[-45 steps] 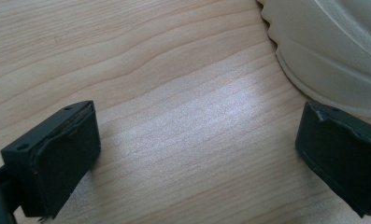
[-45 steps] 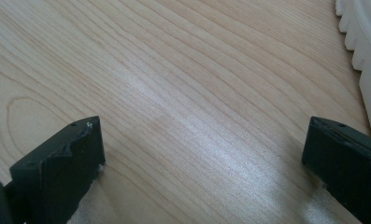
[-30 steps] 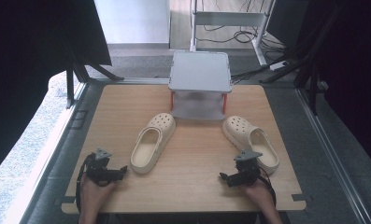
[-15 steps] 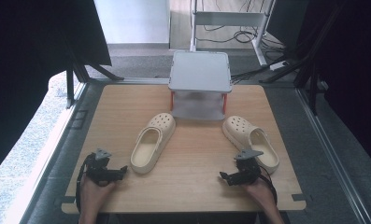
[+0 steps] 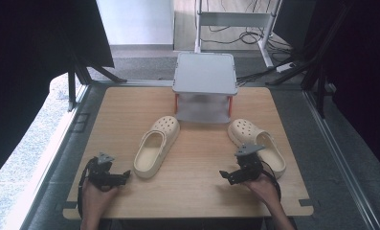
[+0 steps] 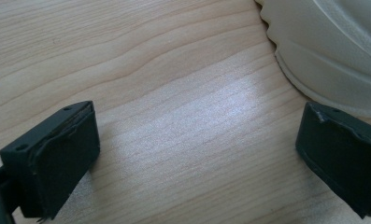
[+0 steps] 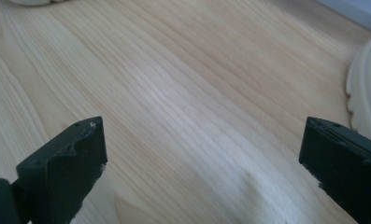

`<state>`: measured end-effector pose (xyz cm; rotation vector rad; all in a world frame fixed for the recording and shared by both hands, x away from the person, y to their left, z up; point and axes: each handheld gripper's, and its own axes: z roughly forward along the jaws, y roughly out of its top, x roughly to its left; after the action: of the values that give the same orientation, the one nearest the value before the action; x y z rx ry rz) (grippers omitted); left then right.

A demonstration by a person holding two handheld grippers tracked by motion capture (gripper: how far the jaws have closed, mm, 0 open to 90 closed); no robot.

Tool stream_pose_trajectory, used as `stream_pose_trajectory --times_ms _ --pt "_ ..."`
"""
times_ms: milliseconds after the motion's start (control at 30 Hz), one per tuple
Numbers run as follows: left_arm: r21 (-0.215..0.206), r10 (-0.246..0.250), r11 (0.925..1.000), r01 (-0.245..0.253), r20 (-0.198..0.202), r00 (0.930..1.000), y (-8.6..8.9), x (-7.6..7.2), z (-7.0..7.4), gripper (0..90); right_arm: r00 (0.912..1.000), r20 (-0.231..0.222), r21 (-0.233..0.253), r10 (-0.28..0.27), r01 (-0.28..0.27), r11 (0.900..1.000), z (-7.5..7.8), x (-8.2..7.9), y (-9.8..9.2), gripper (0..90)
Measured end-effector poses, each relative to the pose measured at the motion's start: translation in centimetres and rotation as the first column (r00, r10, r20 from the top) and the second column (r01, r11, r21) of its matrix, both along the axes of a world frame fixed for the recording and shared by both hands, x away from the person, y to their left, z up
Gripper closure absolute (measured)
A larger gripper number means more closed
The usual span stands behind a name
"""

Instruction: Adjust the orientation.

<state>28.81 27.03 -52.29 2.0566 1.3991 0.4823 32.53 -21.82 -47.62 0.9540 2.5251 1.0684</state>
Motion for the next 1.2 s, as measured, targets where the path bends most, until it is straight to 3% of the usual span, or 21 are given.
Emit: stream_pose_trajectory --times_ms 467,600,667,767,1200 --pt "0.003 -0.002 1.0000 0.002 -0.001 1.0000 0.0 0.0 0.0 0.0 0.9986 -0.049 0.058 0.022 -0.020 0.998 1.9 2.4 4.1 1.1" --pt "-0.001 0.001 1.0000 -0.001 0.001 1.0000 0.0 0.0 0.0 0.0 0.9979 -0.061 0.094 0.023 -0.018 0.995 2.6 3.3 6.7 2.9" --pt "0.002 -0.001 1.0000 0.001 0.000 1.0000 0.0 0.0 0.0 0.0 0.9976 -0.063 0.095 0.026 -0.020 0.995 2.8 3.4 7.3 3.0" --pt "0.006 -0.005 1.0000 0.005 0.000 1.0000 0.0 0.0 0.0 0.0 0.9965 -0.069 0.085 0.047 -0.041 0.996 3.1 4.2 9.8 3.5" --pt "0.004 -0.004 1.0000 0.004 0.001 1.0000 0.0 0.0 0.0 0.0 0.9975 -0.061 0.057 0.037 -0.034 0.998 3.9 6.7 16.4 6.1"
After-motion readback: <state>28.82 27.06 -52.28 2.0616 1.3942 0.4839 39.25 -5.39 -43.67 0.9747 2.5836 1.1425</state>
